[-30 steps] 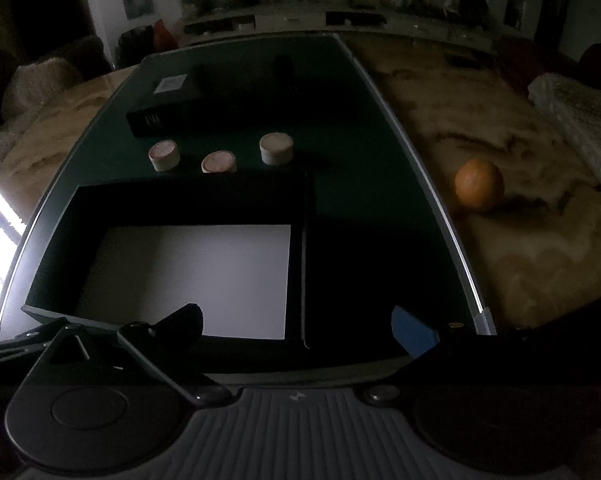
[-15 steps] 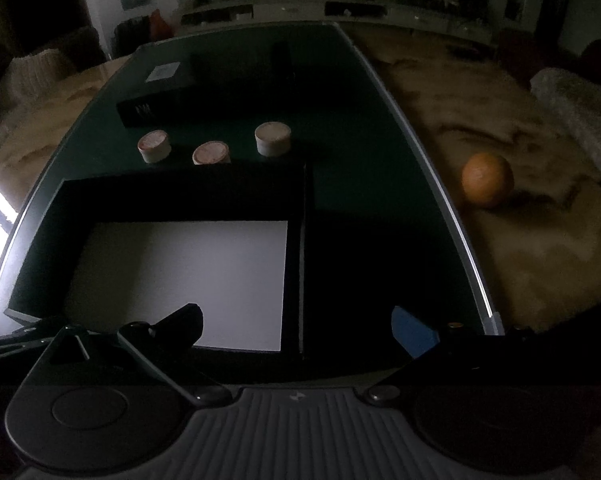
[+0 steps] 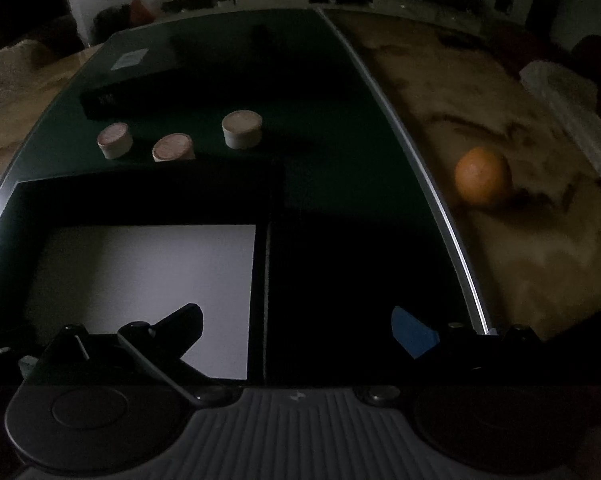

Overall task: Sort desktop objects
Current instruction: 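Grasp a cream cylinder with red-printed top with the left gripper, then carry the held cylinder with the left gripper toward the paper-lined tray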

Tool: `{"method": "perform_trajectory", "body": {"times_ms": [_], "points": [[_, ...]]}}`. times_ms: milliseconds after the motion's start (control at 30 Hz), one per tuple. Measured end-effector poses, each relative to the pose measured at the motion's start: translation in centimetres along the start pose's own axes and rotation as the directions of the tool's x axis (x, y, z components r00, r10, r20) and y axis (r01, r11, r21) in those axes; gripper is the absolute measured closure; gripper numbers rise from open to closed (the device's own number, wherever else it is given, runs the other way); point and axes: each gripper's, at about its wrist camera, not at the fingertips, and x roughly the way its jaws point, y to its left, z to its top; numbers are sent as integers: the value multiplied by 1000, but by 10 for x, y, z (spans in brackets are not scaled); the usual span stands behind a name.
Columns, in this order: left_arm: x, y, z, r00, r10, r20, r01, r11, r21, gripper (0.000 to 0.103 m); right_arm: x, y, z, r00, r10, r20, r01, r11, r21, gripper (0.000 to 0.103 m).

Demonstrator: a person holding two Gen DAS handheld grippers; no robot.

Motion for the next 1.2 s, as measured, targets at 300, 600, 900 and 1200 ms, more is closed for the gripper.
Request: {"method": "perform_trajectory", "body": {"times_ms": [300, 600, 900, 1200], "points": [[12, 0, 44, 998, -15, 61, 17, 1000, -25, 0, -2, -10, 22, 999, 23, 46, -26, 998, 60, 0], [53, -19, 119, 993, -46, 111, 47, 999, -8, 0, 0, -19, 31, 993, 41, 111, -57, 988, 142, 0], [135, -28, 162, 994, -100, 38, 103, 993, -66, 0, 5, -21, 24, 987, 102, 128, -123, 977, 173, 0], [162, -30, 166, 994, -104, 41, 108, 989, -98, 0, 11, -23, 22, 971, 189, 147, -217, 954, 208, 0]]}}
